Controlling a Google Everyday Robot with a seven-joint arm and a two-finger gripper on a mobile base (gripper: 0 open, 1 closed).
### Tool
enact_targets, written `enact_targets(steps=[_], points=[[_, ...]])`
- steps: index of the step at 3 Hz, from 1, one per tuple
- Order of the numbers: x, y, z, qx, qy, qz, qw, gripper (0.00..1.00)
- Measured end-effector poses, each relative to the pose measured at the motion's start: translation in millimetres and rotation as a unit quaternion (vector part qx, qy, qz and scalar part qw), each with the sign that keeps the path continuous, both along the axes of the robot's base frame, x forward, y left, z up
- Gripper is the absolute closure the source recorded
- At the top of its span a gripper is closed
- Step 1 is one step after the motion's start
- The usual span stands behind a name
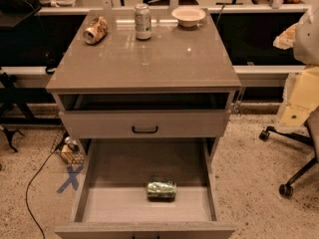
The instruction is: Pick green can from middle drawer and place on counter
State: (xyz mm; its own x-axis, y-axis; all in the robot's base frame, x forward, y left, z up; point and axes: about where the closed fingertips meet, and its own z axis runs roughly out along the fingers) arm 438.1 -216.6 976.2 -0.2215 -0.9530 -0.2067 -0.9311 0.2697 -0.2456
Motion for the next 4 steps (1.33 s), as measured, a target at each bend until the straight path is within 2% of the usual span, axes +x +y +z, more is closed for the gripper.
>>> enact_targets(steps=[1, 2, 3, 4], points=[[0.0, 0.0, 0.0, 0.0, 0.0, 0.0, 1.0, 0.0], [3.1, 2.1, -19.1, 0.033, 0.012, 0.015, 0.9993, 0.0], [19.4, 3.9, -101.4, 0.128, 0.053, 0.044, 0.9894, 0.0], [29.3, 8.4, -160.3, 0.187, 0.082, 0.053, 0.9775, 0.0]])
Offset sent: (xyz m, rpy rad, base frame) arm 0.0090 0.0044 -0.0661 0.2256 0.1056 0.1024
